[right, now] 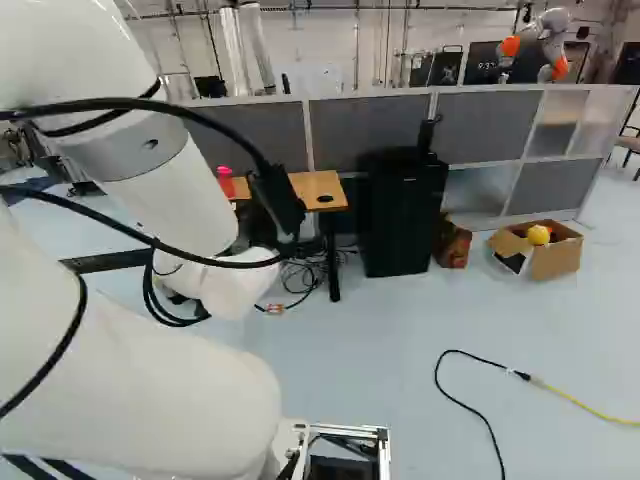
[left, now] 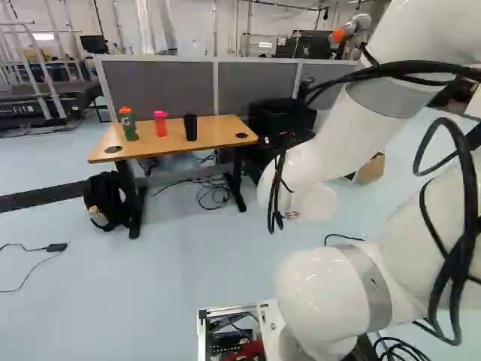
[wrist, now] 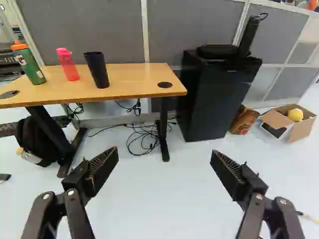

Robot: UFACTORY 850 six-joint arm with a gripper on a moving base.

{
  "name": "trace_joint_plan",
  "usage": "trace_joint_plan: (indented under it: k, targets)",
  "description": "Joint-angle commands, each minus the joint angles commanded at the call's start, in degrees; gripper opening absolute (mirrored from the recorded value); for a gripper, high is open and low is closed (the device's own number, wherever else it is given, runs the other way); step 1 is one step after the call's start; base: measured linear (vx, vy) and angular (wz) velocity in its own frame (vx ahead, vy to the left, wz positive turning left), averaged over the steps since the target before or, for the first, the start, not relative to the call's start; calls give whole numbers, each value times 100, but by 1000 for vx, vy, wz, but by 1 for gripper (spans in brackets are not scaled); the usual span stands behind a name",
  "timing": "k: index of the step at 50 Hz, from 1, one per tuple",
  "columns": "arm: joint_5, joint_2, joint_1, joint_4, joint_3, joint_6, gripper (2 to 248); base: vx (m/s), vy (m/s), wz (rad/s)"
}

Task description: Pick up the green bottle from the table

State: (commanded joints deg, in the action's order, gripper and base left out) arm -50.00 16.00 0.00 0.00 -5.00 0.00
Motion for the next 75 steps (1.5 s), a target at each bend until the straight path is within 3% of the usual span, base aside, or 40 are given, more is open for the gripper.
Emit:
trace_joint_plan:
  k: [34, 75]
  targets:
    - [0, 0, 0, 0, 0, 0, 247, 0, 2, 13]
    - [0, 0, 0, 0, 0, 0, 247, 113, 79, 398]
